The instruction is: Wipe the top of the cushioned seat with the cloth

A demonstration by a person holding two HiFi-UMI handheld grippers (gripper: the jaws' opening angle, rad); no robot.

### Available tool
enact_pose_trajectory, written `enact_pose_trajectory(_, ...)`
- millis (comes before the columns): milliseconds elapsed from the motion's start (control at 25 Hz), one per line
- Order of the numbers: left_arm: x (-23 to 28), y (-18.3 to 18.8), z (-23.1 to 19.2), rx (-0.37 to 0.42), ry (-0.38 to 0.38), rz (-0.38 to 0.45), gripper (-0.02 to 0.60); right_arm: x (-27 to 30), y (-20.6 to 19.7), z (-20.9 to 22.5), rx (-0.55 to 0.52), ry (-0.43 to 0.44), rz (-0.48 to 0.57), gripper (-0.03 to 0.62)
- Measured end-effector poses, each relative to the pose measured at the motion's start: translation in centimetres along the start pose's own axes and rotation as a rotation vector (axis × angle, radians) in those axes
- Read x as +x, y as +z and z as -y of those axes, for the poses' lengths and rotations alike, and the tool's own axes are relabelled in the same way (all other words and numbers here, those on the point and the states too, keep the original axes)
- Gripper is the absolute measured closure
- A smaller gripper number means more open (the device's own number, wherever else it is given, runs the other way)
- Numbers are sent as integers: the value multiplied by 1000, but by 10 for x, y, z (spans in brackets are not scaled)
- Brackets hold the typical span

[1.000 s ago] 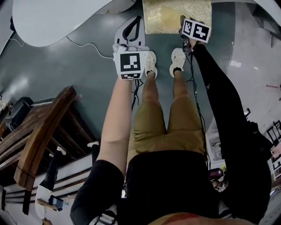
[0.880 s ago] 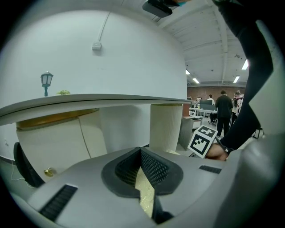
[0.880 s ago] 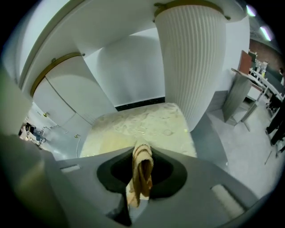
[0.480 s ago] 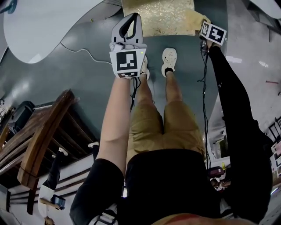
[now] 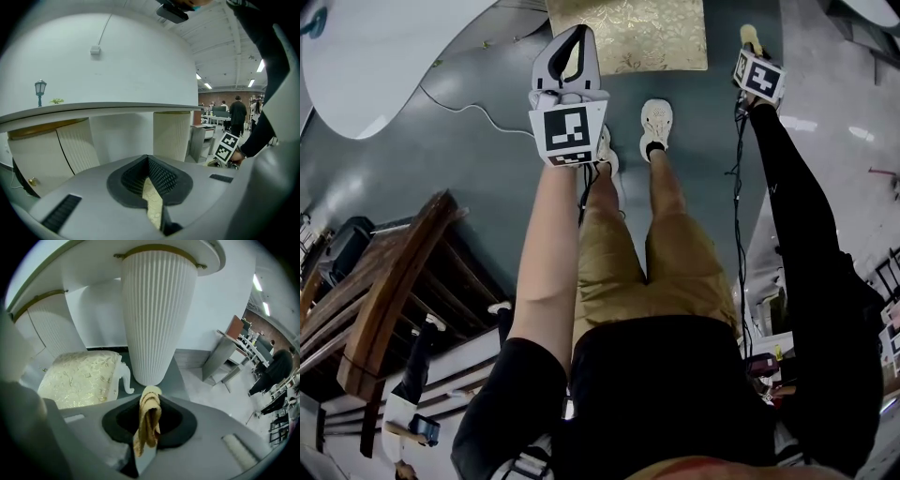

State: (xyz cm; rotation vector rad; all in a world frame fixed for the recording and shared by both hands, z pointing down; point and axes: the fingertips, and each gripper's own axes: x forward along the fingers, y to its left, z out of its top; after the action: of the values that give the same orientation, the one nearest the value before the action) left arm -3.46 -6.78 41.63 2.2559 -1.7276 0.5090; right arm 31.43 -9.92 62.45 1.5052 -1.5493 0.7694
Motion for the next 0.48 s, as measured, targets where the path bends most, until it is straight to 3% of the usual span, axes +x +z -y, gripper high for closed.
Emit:
enact_pose_trajectory(240,-14,-5,-8,1,-10,10,575,-34,8,-23,51,74,90,537)
enact_pose_trajectory(480,-45,-13,-40,0,3,10,575,-71,13,-94,81,165,141,537)
